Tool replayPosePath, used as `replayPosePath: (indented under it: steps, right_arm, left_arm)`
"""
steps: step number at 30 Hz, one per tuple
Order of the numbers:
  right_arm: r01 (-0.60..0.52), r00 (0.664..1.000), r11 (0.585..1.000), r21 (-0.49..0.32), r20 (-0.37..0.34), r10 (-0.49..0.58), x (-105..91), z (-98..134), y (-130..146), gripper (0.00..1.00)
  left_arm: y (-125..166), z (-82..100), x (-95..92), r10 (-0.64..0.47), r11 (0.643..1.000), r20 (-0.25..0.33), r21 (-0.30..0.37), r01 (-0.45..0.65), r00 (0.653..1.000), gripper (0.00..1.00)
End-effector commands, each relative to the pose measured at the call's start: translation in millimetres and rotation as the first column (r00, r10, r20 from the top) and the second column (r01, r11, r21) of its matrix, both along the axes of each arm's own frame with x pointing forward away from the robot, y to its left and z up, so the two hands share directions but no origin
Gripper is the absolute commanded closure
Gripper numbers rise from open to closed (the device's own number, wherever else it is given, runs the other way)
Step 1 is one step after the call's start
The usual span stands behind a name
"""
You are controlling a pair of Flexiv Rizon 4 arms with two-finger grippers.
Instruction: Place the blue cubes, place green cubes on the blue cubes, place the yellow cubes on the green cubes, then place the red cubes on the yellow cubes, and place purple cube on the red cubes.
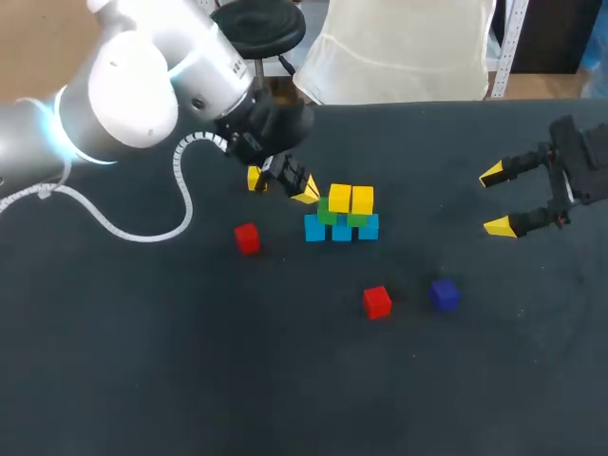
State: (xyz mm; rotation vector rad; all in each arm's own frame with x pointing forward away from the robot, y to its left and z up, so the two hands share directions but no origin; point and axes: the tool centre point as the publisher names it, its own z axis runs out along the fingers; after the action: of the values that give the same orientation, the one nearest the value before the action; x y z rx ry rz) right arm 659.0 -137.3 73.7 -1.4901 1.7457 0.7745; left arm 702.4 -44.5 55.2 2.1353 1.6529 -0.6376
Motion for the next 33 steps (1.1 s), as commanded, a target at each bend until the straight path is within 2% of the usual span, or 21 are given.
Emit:
replayPosePath:
  steps: [1,33]
  right_arm:
    - [-0.002,1.000,1.000,0.002,0.000,0.002,1.1,-0.8,0.1,0.00]
    - [-0.002,1.000,1.000,0.002,0.000,0.002,1.1,-0.8,0.1,0.00]
  left_arm:
    - [-5.9,3.5,5.7,-0.008,1.000,-0.008,0.026,0.008,1.000,1.00]
    - [-15.5,0.2,4.9,-0.031,0.998,-0.020,0.046,0.032,0.999,1.00]
